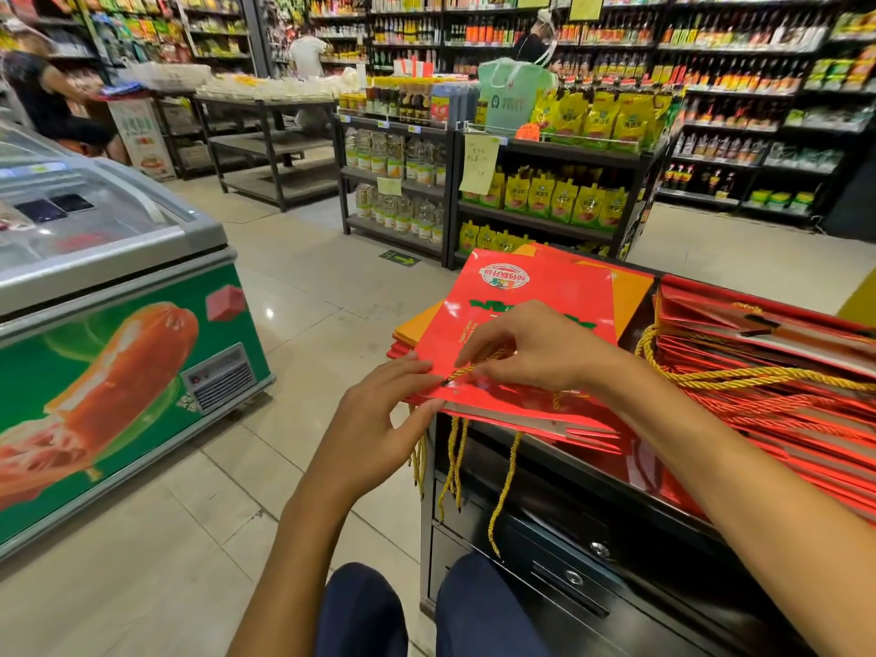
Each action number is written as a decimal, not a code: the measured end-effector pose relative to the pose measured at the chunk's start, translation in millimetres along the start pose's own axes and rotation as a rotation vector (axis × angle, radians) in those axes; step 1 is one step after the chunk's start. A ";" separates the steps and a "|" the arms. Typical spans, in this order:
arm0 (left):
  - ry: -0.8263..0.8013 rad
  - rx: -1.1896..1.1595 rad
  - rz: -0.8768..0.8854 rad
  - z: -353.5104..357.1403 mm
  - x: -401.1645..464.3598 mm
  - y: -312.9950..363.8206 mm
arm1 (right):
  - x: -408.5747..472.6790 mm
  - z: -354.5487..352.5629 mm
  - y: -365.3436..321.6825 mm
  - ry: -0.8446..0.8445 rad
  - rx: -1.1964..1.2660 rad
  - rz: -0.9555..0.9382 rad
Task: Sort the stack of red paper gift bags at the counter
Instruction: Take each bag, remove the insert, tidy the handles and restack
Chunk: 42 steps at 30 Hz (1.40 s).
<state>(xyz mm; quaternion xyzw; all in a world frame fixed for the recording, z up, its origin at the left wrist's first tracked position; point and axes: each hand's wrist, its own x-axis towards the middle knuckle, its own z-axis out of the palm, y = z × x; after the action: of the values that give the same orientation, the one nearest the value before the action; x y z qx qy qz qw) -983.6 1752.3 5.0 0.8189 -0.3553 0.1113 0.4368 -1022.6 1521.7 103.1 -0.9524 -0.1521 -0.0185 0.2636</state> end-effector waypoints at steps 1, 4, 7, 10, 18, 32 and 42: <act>0.005 0.002 0.000 0.2 0.0 0.0 | 0.6 -0.6 -1.0 0.001 -0.014 -0.005; 0.010 0.006 0.004 0.0 0.8 1.0 | 2.1 -0.5 -3.5 0.021 -0.020 -0.010; 0.011 0.017 0.028 -0.8 1.4 2.4 | 3.2 2.1 -5.5 0.022 0.024 -0.007; 0.008 0.018 0.035 -0.1 1.1 2.7 | 4.3 4.9 -4.5 0.050 0.034 0.004; 0.001 0.031 0.028 2.4 -2.7 -0.8 | 3.2 2.2 1.8 -0.052 0.030 0.059; 0.036 0.026 0.058 5.1 -2.2 -0.8 | 8.1 -4.2 -12.9 -0.058 -0.184 -0.077; 0.148 0.012 0.074 9.5 -0.2 6.6 | 5.5 -1.7 -7.8 -0.025 -0.015 -0.039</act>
<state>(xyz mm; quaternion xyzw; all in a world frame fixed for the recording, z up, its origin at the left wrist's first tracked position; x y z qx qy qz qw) -989.5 1742.4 3.6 0.7973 -0.3512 0.1898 0.4527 -1019.6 1528.7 109.2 -0.9514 -0.1738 -0.0129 0.2541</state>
